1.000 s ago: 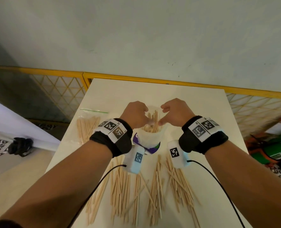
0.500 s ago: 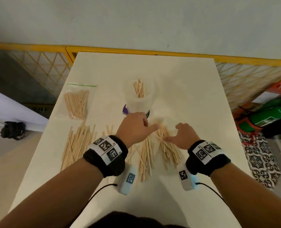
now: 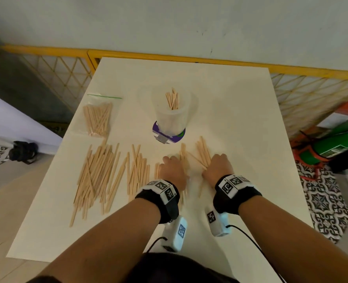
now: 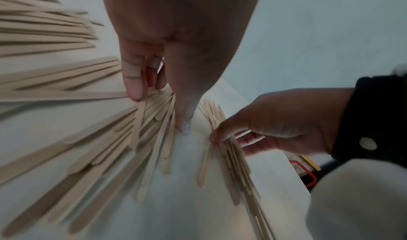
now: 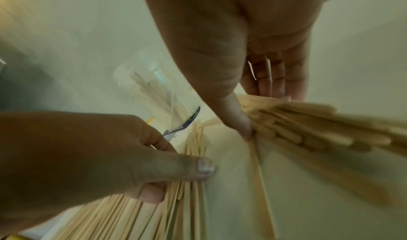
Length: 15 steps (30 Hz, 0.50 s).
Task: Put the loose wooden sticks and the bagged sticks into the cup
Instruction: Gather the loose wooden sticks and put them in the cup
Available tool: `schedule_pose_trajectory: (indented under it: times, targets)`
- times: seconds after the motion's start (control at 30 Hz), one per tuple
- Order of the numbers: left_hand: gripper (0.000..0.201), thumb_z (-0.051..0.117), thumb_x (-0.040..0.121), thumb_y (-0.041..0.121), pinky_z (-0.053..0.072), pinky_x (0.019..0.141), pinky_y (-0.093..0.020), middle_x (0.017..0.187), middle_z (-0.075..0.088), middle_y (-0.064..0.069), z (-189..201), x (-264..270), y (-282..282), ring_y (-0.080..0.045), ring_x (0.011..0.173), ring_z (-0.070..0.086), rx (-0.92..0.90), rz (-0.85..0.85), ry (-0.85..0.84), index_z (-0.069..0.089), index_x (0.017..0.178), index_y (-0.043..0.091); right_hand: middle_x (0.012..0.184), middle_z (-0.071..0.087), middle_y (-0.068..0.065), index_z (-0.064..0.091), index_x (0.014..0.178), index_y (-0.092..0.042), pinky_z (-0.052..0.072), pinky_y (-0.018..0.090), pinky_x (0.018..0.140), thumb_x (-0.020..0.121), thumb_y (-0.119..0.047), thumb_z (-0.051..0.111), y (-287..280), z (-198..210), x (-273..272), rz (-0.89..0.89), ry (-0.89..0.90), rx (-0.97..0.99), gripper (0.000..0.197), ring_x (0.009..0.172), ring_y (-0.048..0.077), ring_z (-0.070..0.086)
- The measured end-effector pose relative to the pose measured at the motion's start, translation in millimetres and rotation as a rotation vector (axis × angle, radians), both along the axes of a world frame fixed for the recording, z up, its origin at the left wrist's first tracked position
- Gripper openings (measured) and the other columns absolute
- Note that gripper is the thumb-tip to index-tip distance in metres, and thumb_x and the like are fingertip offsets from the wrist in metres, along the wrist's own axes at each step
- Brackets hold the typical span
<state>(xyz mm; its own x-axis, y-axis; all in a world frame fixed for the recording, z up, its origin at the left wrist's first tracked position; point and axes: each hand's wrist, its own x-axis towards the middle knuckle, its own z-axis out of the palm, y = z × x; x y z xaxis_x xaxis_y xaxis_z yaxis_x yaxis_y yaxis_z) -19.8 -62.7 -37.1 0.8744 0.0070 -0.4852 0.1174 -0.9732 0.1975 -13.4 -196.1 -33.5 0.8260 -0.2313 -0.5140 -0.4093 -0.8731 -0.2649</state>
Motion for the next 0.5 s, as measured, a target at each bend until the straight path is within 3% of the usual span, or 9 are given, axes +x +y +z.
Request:
schedule_pose_trajectory:
  times: [0.2, 0.37, 0.5]
  targets:
    - [0.029, 0.057, 0.094, 0.016, 0.049, 0.095, -0.033, 0.128, 0.06, -0.015, 6.6, 8.5, -7.0, -0.03, 0.118, 0.059, -0.099, 0.002, 0.054, 0.059, 0.12, 0.001, 0.133, 0.045, 0.017, 0.045, 0.125, -0.003, 0.043, 0.036, 0.1, 0.084, -0.014, 0.059, 7.7, -2.9, 4.9, 0.008, 0.003, -0.082, 0.044, 0.124, 0.032, 0.047]
    - [0.026, 0.063, 0.09, 0.015, 0.052, 0.083, -0.031, 0.119, 0.065, -0.016, 11.8, 10.6, -9.2, -0.031, 0.11, 0.064, -0.13, 0.01, 0.062, 0.063, 0.112, 0.0, 0.13, 0.051, 0.017, 0.045, 0.122, -0.003, 0.045, 0.036, 0.096, 0.086, -0.01, 0.055, 15.7, -11.0, 4.4, -0.059, 0.011, -0.073, 0.039, 0.121, 0.031, 0.051]
    - [0.027, 0.064, 0.09, 0.015, 0.051, 0.081, -0.031, 0.119, 0.064, -0.017, 12.0, 10.0, -5.6, -0.032, 0.109, 0.064, -0.169, 0.049, 0.081, 0.061, 0.111, -0.001, 0.133, 0.046, 0.018, 0.038, 0.126, 0.001, 0.043, 0.039, 0.1, 0.09, -0.007, 0.048, 23.1, -16.0, 0.4, -0.065, 0.009, -0.119, 0.039, 0.124, 0.033, 0.048]
